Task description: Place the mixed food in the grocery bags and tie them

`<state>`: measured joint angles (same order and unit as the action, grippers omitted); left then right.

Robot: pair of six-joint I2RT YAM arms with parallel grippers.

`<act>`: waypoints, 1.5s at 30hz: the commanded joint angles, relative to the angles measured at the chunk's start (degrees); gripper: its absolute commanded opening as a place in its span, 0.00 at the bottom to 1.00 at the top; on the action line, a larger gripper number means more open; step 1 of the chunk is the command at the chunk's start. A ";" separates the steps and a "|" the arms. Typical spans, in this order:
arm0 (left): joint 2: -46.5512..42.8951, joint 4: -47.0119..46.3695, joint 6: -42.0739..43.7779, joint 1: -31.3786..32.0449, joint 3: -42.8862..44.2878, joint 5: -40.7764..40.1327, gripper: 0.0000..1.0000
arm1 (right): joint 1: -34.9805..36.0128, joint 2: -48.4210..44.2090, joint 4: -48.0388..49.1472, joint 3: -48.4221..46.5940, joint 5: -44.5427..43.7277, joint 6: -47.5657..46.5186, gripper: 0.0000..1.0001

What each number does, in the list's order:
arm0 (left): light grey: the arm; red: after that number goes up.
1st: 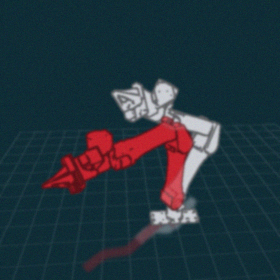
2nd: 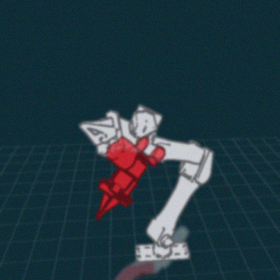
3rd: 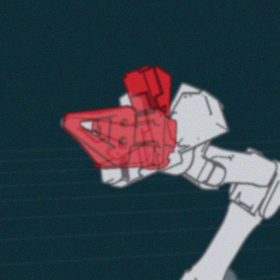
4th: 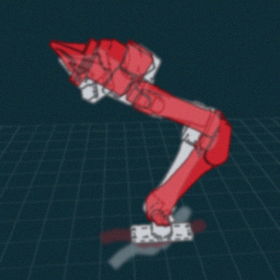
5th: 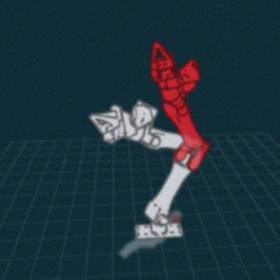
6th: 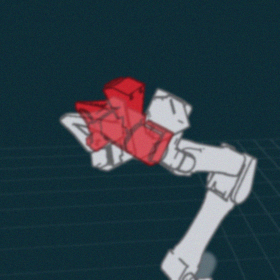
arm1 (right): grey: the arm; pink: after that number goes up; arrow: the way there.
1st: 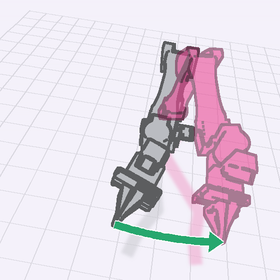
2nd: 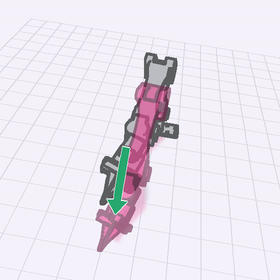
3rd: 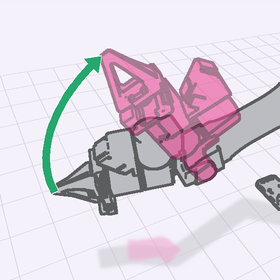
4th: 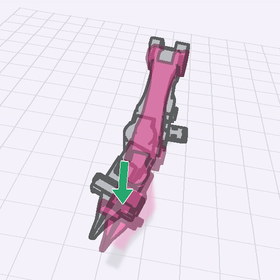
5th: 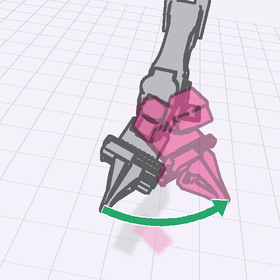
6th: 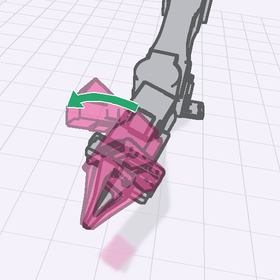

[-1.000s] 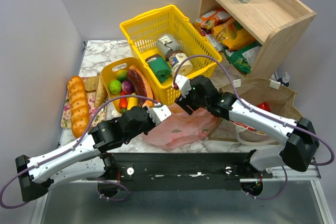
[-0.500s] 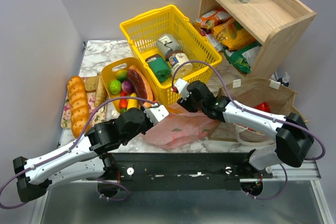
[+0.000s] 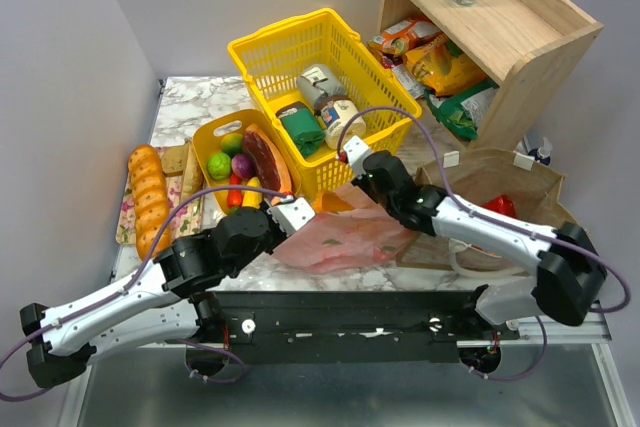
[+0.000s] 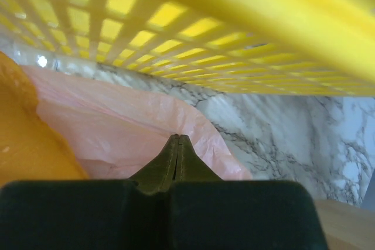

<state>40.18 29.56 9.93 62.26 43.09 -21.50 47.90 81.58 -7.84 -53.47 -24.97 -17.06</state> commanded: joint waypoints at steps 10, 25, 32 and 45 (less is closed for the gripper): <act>-0.29 -4.07 8.25 0.32 5.42 -12.16 0.00 | -0.26 -23.82 4.05 -1.11 -2.27 2.73 0.01; -0.19 -3.46 -0.08 0.50 2.70 2.95 0.38 | -0.26 -29.82 4.33 9.88 -1.75 12.13 0.01; -3.53 -5.74 -6.06 0.58 8.05 8.31 0.99 | -0.26 -29.99 -0.86 5.14 0.80 15.65 0.26; 13.68 -2.92 -15.89 -35.50 26.16 25.35 0.99 | -0.26 -34.73 -7.45 -0.93 6.43 18.90 0.92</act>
<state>48.40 25.54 0.93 44.49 67.29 -7.90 47.88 49.34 -12.21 -51.66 -21.30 -0.71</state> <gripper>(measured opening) 0.988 0.917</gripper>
